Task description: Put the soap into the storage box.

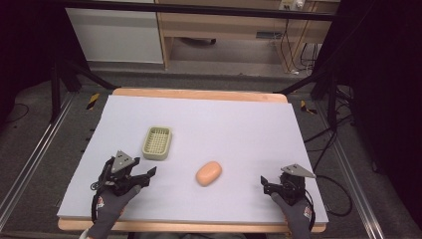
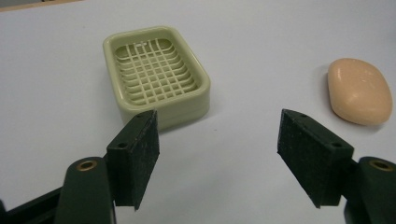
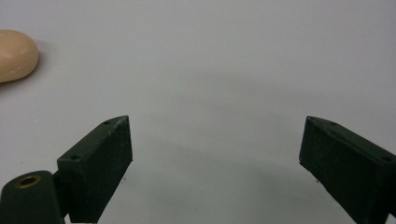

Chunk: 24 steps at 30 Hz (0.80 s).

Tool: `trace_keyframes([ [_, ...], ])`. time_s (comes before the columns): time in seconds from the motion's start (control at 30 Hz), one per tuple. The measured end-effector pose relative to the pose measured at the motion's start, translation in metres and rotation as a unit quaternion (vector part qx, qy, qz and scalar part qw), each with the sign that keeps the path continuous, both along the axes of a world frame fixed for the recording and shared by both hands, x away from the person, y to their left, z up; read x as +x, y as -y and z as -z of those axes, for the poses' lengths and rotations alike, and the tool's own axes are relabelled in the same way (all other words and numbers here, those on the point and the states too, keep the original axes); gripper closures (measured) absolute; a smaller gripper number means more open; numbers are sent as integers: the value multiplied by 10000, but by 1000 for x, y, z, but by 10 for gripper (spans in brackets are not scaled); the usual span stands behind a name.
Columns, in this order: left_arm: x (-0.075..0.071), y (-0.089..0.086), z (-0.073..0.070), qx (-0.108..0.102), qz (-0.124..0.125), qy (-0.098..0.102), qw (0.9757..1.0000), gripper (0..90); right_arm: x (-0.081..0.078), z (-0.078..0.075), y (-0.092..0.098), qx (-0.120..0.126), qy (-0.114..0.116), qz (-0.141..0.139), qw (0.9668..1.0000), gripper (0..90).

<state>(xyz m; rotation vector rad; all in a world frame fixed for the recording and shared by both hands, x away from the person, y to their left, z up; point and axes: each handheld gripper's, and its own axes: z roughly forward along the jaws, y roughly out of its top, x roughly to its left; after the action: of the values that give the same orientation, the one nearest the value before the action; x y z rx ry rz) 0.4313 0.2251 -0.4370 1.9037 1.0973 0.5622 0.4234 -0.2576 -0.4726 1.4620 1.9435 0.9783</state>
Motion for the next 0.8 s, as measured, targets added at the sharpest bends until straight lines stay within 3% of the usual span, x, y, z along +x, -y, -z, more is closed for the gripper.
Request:
trace_keyframes([
  [0.8, 0, 25, -7, 146, 394, -12, 9991, 257, 1, 0, 0, -6, 14, 13, 10000, 87],
])
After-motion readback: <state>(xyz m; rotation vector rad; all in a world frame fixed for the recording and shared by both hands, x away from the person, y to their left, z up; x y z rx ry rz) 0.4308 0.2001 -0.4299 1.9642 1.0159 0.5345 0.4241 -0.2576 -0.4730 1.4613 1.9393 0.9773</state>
